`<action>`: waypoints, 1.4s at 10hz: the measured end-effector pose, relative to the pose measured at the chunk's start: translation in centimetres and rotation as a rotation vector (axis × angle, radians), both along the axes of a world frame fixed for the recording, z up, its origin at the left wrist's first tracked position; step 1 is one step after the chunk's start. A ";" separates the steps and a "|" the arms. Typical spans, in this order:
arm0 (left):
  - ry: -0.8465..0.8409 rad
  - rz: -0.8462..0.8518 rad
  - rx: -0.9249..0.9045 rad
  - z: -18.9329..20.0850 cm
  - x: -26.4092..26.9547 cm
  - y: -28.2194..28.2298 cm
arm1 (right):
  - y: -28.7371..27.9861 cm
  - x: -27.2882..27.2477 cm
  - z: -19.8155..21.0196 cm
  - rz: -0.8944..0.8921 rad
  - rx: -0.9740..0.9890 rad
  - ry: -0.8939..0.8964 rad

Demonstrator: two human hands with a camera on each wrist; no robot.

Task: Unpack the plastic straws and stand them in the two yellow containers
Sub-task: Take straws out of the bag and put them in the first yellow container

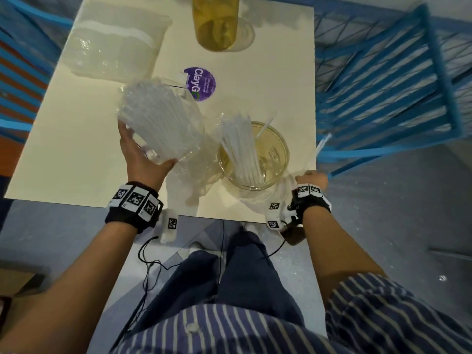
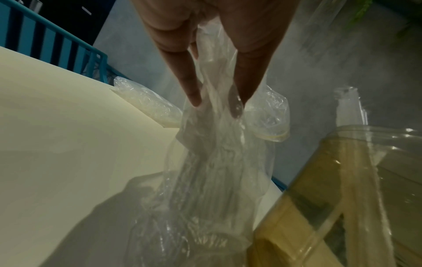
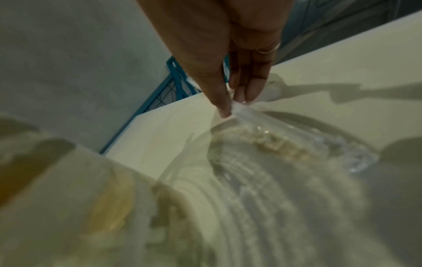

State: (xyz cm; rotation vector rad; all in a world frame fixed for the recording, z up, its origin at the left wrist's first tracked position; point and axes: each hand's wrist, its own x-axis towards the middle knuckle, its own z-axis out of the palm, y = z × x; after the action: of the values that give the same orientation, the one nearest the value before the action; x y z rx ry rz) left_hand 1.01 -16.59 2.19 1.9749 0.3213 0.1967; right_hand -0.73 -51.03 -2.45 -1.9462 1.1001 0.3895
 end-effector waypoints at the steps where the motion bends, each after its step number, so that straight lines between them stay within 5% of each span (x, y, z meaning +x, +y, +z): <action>1: 0.003 0.002 -0.001 0.1 0.3 0.5 | -0.1 0.0 -0.8 0.172 -0.230 0.149; 3: 0.015 -0.061 0.023 -0.1 0.4 1.0 | 1.5 -0.2 1.0 0.302 -0.381 0.137; 5: 0.026 -0.096 0.000 0.0 0.1 1.2 | 1.8 0.2 10.6 -0.007 -0.383 -0.579; 6: 0.011 -0.099 0.001 0.1 0.2 1.4 | 3.8 -0.1 15.3 -0.060 -0.069 -0.936; 7: 0.010 -0.093 -0.012 0.0 0.1 1.4 | 7.2 -0.2 14.8 0.097 0.131 -0.753; 8: 0.010 -0.080 0.006 0.0 -0.2 1.1 | 9.3 -0.4 11.6 0.353 0.038 -0.453; 9: 0.003 -0.089 0.020 0.4 -0.4 0.9 | 8.7 0.4 11.1 0.487 -0.091 -0.356; 10: 0.007 -0.081 -0.019 1.1 -0.7 1.0 | 7.7 0.6 12.5 0.513 -0.128 -0.397; 11: -0.002 -0.103 -0.024 1.9 -0.9 1.4 | 8.1 0.0 14.6 0.513 -0.204 -0.624; 12: 0.016 -0.112 -0.098 2.6 -1.2 2.3 | 11.6 -1.0 17.3 0.514 0.049 -0.845; 13: 0.050 -0.131 -0.156 2.8 -1.3 4.1 | 17.7 -2.4 17.4 0.678 0.321 -0.866; 14: 0.053 -0.164 -0.159 3.0 -1.1 6.2 | 22.9 -1.8 14.9 0.734 0.313 -0.838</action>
State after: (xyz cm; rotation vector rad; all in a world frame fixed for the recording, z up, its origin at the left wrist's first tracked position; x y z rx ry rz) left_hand -0.07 -10.38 5.15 1.8406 0.2013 0.0125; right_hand -2.50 -28.14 12.45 -1.8688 -0.2144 0.0797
